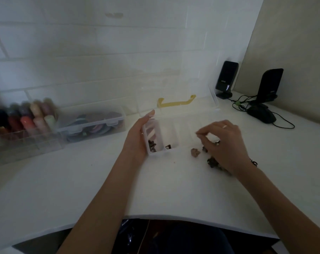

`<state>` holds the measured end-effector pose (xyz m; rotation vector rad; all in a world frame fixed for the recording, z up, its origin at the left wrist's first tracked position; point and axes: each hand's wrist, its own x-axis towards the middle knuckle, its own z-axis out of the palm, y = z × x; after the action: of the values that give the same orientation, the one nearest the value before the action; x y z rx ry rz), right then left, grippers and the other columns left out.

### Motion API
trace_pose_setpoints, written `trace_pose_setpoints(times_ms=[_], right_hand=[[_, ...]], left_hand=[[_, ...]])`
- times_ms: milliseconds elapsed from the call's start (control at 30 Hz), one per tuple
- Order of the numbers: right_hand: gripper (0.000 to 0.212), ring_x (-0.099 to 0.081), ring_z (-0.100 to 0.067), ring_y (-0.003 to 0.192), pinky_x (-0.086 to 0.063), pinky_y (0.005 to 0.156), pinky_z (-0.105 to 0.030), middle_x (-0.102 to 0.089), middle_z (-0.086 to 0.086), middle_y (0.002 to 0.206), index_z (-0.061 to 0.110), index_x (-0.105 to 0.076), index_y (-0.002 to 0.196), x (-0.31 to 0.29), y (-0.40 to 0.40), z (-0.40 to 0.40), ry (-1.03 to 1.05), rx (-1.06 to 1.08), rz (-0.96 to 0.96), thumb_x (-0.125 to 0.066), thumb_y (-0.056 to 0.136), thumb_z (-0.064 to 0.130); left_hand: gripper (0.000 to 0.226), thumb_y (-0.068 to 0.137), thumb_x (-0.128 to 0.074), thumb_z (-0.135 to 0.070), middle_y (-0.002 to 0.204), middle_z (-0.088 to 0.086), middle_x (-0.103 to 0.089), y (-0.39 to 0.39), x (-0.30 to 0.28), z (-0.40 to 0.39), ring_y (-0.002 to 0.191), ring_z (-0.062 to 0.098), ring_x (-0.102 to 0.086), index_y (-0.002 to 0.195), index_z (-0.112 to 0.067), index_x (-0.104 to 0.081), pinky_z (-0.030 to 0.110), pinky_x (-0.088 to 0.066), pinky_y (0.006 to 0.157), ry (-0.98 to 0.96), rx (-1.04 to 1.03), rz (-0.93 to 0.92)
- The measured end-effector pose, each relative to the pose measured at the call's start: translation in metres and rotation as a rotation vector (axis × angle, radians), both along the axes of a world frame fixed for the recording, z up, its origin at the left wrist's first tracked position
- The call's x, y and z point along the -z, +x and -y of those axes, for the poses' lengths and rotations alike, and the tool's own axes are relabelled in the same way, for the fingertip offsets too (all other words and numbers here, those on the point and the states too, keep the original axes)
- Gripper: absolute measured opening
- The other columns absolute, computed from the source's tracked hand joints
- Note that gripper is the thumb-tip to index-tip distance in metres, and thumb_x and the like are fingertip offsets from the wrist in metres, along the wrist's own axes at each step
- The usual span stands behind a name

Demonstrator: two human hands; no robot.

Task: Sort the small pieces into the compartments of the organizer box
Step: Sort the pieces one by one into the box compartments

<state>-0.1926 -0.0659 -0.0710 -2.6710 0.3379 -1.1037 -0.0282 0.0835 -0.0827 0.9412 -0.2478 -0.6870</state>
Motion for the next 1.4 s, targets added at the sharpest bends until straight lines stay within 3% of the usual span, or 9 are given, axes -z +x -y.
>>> trace_pose_setpoints(times_ms=[233,400,533,700,900,1033,1167,1267,1400], right_hand=[[0.021,-0.057,-0.011,0.088,-0.019,0.087,-0.025,-0.065,0.017,0.077,0.031,-0.060,0.096,0.027,-0.022,-0.009,-0.042,0.181,-0.112,-0.068,0.078,0.033],[0.014,-0.060,-0.015,0.077,-0.024,0.085,-0.035,-0.066,0.013,0.066,0.030,-0.061,0.083,0.030,-0.013,-0.016,-0.189,0.210,-0.104,-0.058,0.079,0.043],[0.027,-0.063,-0.017,0.082,-0.025,0.084,-0.037,-0.073,0.014,0.092,0.038,-0.071,0.096,0.042,-0.008,-0.014,-0.287,0.157,-0.217,-0.049,0.082,0.042],[0.022,-0.062,-0.017,0.076,-0.025,0.081,-0.035,-0.072,0.014,0.074,0.034,-0.070,0.089,0.044,-0.002,-0.016,-0.274,0.135,-0.197,-0.050,0.081,0.029],[0.006,-0.054,-0.017,0.074,-0.038,0.073,-0.034,-0.057,0.012,0.073,0.024,-0.053,0.088,0.035,-0.010,-0.025,-0.166,-0.031,0.014,-0.052,0.083,0.022],[0.034,-0.047,-0.003,0.074,-0.033,0.078,-0.020,-0.049,0.016,0.067,0.027,-0.046,0.104,0.033,-0.012,-0.031,0.008,-0.061,0.035,-0.063,0.076,0.018],[0.029,-0.055,0.004,0.089,-0.040,0.081,-0.014,-0.063,0.023,0.084,0.036,-0.051,0.103,0.031,-0.009,-0.031,0.287,-0.148,0.074,-0.065,0.080,0.026],[0.023,-0.054,0.003,0.086,-0.038,0.080,-0.010,-0.060,0.031,0.087,0.034,-0.060,0.100,0.022,0.002,-0.037,0.239,-0.176,0.154,-0.066,0.079,0.032],[0.023,-0.055,-0.006,0.085,-0.042,0.073,-0.014,-0.064,0.014,0.092,0.021,-0.064,0.100,0.003,0.029,-0.053,0.275,-0.263,0.266,-0.069,0.078,0.014]], left_hand=[[0.025,0.076,-0.065,-0.028,0.107,0.000,-0.063,0.001,-0.001,0.002,0.098,0.016,-0.060,0.101,-0.023,-0.070,0.034,-0.042,0.096,0.003,-0.036,0.004],[0.019,0.089,-0.056,-0.022,0.105,0.000,-0.063,-0.001,-0.002,0.003,0.098,0.016,-0.059,0.103,-0.021,-0.068,0.036,-0.039,0.101,-0.015,-0.049,0.009],[0.036,0.072,-0.066,-0.027,0.111,0.002,-0.063,0.001,-0.003,0.002,0.107,0.019,-0.057,0.107,-0.021,-0.068,0.037,-0.040,0.101,-0.015,-0.064,-0.007],[0.022,0.082,-0.063,-0.025,0.102,-0.002,-0.064,0.001,-0.002,0.002,0.107,0.018,-0.057,0.104,-0.021,-0.067,0.032,-0.043,0.088,-0.026,-0.072,-0.007],[0.021,0.088,-0.055,-0.021,0.104,-0.001,-0.063,-0.002,-0.003,0.002,0.100,0.015,-0.059,0.105,-0.020,-0.067,0.033,-0.042,0.093,-0.036,-0.058,-0.008],[0.021,0.086,-0.057,-0.022,0.099,-0.002,-0.065,-0.002,-0.002,0.003,0.092,0.013,-0.061,0.104,-0.020,-0.067,0.031,-0.042,0.088,-0.045,-0.037,0.001],[0.021,0.092,-0.052,-0.020,0.096,-0.003,-0.065,-0.001,0.000,0.004,0.089,0.012,-0.060,0.107,-0.020,-0.067,0.031,-0.041,0.086,-0.050,-0.033,-0.001],[0.023,0.092,-0.052,-0.021,0.100,-0.003,-0.066,0.002,0.003,0.004,0.093,0.012,-0.061,0.109,-0.021,-0.067,0.029,-0.044,0.085,-0.033,-0.030,0.013],[0.026,0.089,-0.056,-0.024,0.118,0.005,-0.063,0.007,0.006,0.005,0.107,0.020,-0.059,0.112,-0.020,-0.068,0.033,-0.046,0.087,-0.035,-0.042,0.024]])
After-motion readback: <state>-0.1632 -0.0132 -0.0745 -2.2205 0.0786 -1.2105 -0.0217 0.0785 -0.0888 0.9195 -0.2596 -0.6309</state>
